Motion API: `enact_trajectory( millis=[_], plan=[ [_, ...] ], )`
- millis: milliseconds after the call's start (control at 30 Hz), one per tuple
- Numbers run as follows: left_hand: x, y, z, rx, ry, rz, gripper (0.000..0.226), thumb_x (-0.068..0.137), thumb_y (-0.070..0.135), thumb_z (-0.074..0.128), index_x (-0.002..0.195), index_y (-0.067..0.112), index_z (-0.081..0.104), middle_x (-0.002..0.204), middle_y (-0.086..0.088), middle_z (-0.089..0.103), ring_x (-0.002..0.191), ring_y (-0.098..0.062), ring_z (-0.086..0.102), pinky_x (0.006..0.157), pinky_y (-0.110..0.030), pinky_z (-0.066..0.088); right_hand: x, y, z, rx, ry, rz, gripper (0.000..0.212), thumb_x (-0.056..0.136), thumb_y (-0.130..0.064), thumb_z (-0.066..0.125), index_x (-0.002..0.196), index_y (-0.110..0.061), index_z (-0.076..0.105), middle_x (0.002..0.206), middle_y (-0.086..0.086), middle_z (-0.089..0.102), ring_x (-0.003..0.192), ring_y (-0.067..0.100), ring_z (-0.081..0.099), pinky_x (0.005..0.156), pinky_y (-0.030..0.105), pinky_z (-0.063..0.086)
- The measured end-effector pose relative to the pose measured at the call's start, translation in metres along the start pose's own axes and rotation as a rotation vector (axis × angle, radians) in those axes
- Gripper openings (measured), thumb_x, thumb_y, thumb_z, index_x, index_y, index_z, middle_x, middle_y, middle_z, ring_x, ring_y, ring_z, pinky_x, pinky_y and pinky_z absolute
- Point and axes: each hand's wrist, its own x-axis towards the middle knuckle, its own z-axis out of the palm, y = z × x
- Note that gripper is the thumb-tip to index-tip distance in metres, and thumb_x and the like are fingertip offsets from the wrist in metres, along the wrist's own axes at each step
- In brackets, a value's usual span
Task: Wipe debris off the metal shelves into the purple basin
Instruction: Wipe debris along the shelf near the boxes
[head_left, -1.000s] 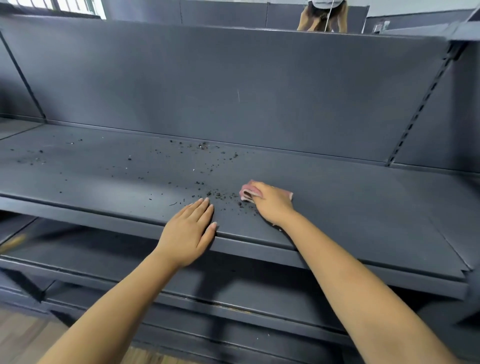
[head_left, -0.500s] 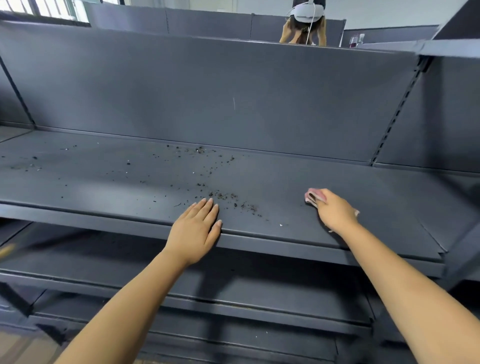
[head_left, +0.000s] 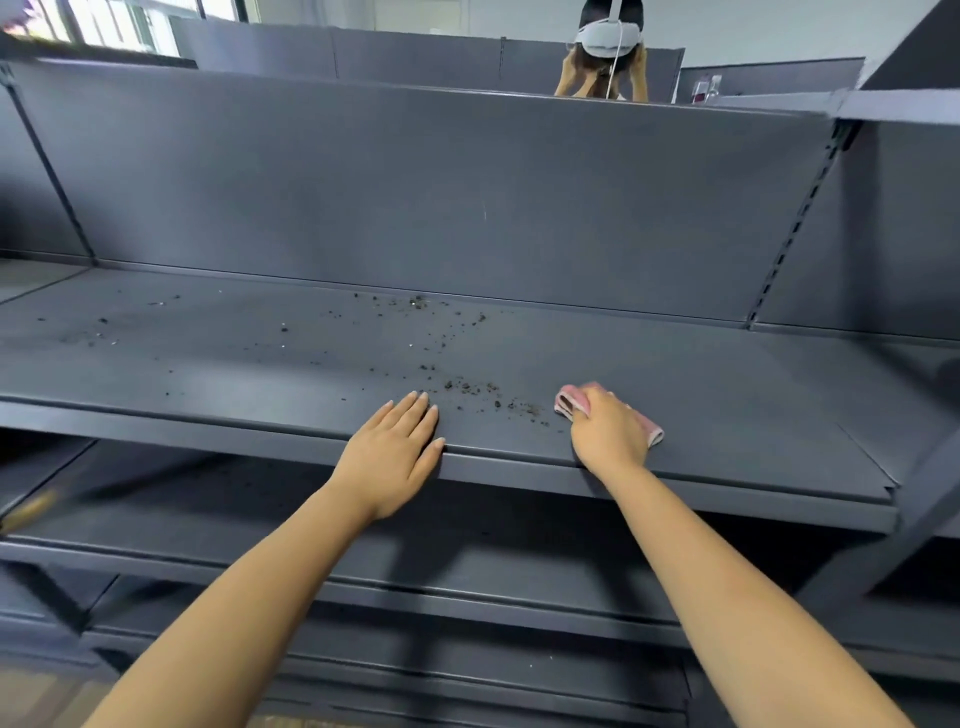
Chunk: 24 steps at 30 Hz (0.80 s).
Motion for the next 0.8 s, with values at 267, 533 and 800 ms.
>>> enact_trajectory(
  millis=[267,533,800],
  plan=[
    [-0.003,-0.041,-0.012,0.045,-0.016,-0.061,0.120,0.067,0.065,-0.041,0.150,0.009,0.027,0.158,-0.008,0.019,0.147,-0.021,0.011,0.113,-0.027,-0.007,0.005,-0.069,0.033,0.038,-0.049,-0.069,0.024,0.092,-0.012,0.043,0.112,-0.010,0.056,0.111,0.008,0.061,0.103,0.027,0.055,0.078,0.032,0.039],
    [0.006,-0.056,-0.008,-0.009,-0.035,-0.057,0.095,0.091,0.061,-0.012,0.136,0.005,0.051,0.145,-0.015,0.043,0.138,-0.029,0.036,0.114,-0.038,0.011,0.027,-0.124,0.072,0.017,-0.124,-0.141,0.036,0.093,-0.017,0.042,0.126,-0.008,0.052,0.134,0.009,0.052,0.123,0.025,0.048,0.105,0.035,0.035],
    [-0.002,-0.090,-0.016,0.059,-0.097,-0.009,0.078,0.100,0.053,0.002,0.131,0.007,0.057,0.138,-0.011,0.053,0.131,-0.024,0.047,0.116,-0.030,0.017,0.035,-0.136,0.083,0.010,-0.095,-0.188,0.035,0.089,-0.009,0.039,0.119,-0.006,0.055,0.128,0.009,0.055,0.120,0.025,0.049,0.102,0.035,0.035]
  ],
)
